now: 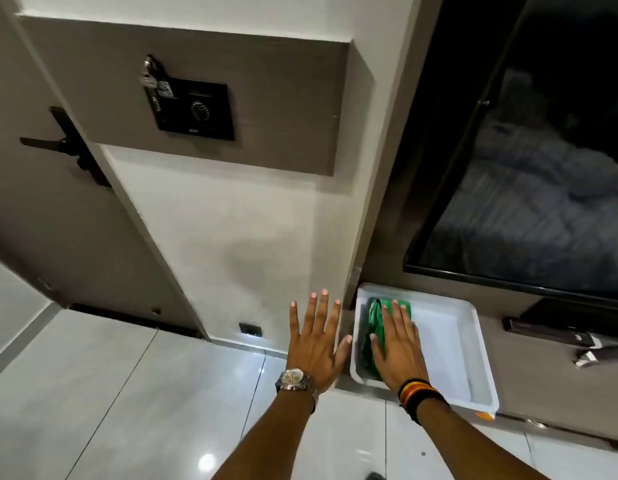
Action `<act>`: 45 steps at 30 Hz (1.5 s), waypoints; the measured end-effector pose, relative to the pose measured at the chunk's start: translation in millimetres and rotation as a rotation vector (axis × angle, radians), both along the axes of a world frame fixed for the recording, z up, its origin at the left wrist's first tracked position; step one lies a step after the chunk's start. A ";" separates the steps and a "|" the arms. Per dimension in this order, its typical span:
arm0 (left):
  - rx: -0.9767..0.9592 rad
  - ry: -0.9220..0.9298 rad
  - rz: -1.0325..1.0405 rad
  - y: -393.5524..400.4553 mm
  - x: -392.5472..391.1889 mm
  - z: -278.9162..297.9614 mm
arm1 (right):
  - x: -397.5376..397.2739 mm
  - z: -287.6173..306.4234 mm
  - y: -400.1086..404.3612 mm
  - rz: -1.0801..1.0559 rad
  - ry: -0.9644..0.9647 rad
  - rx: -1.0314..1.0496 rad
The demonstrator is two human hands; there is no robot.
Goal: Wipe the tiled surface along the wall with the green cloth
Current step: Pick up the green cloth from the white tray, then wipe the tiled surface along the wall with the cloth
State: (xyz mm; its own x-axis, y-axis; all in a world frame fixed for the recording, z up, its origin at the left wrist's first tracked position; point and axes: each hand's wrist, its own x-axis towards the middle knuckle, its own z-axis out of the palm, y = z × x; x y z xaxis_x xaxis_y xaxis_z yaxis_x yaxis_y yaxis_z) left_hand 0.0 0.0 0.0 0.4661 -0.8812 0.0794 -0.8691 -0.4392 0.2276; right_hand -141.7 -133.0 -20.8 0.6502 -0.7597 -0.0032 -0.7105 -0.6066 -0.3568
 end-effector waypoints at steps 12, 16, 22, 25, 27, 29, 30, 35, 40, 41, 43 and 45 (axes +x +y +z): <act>0.183 0.089 0.045 -39.5 -49.1 -45.0 | 18.2 -64.6 -58.3 -0.035 0.247 0.226; 0.209 0.137 0.102 -37.4 -49.4 -51.8 | 19.3 -70.7 -57.7 -0.069 0.175 0.200; 0.138 0.167 0.127 -16.2 -17.3 -49.0 | 13.8 -36.1 -62.2 -0.336 -0.196 0.394; 0.078 0.171 0.154 3.5 12.4 -43.2 | 11.8 -5.8 -36.7 -0.395 -0.403 0.448; 0.054 0.178 0.174 25.7 34.9 -39.7 | 15.5 14.2 2.6 -0.307 -0.492 0.444; 0.044 0.173 0.183 50.7 55.9 -39.2 | 23.4 28.2 44.5 -0.182 -0.534 0.432; 0.035 0.169 0.192 65.1 66.6 -41.5 | 32.6 32.7 63.4 -0.122 -0.526 0.424; 0.076 0.207 0.263 143.6 103.3 -73.2 | 104.4 26.0 119.6 0.102 -0.413 0.489; 0.191 0.315 0.369 201.5 111.2 -114.3 | 165.1 -23.5 145.1 0.089 -0.199 0.542; 0.201 0.329 0.374 207.5 109.5 -122.9 | 173.2 -40.2 148.5 0.093 -0.141 0.554; 0.202 0.342 0.374 214.2 105.3 -147.5 | 185.4 -81.2 151.5 0.125 -0.023 0.578; 0.199 0.329 0.375 217.6 102.1 -178.1 | 194.4 -125.8 150.6 0.157 0.075 0.592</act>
